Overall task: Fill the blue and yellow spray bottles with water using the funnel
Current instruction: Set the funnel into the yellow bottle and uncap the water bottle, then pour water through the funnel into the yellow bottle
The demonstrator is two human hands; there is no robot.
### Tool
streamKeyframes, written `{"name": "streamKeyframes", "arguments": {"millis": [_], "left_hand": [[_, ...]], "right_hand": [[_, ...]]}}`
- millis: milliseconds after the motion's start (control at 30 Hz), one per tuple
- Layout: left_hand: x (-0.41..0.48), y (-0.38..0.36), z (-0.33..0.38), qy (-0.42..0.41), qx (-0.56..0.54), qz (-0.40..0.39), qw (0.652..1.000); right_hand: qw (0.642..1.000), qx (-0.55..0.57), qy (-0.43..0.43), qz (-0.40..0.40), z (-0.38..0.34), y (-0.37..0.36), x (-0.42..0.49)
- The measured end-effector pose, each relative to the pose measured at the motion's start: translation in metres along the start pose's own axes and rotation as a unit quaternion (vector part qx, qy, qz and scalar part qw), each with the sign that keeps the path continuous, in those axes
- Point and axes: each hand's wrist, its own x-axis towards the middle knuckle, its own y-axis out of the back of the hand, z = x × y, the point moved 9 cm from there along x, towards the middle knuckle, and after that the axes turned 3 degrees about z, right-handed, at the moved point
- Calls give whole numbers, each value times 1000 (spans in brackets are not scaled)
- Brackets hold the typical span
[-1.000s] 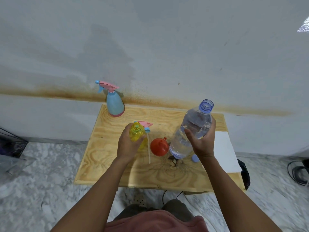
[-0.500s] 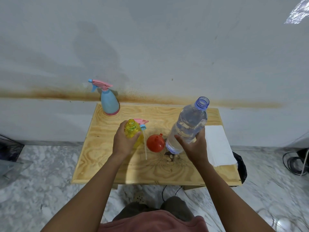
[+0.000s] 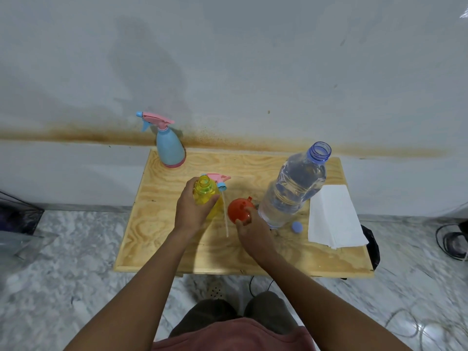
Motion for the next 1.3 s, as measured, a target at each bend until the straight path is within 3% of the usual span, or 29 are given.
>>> {"name": "streamKeyframes", "arguments": {"millis": [200,467,733,1000,1100,1167,1300], "left_hand": [[-1,2,4,-10,6,-2,1000],[-1,1,5,-28,2,4,1000],[-3,3,14,-46,1,12,999],[2,4,10,-9,40,-56,998],[4,22,25,-18,4,-74,997],[10,39,36,4,-58,-65,996],[22,55,66,38,-170,-74,982]], "right_hand": [[998,23,-62,-4,-12,-15,28],[997,-13,-72,38,-16,-8,40],[991,43,43,118,-54,26,21],[959,153,140,194,-113,76,4],[948,244,121,166,-128,82,6],[935,334,57,105,-129,70,14],[825,535,-143,-116,-129,15,19]]}}
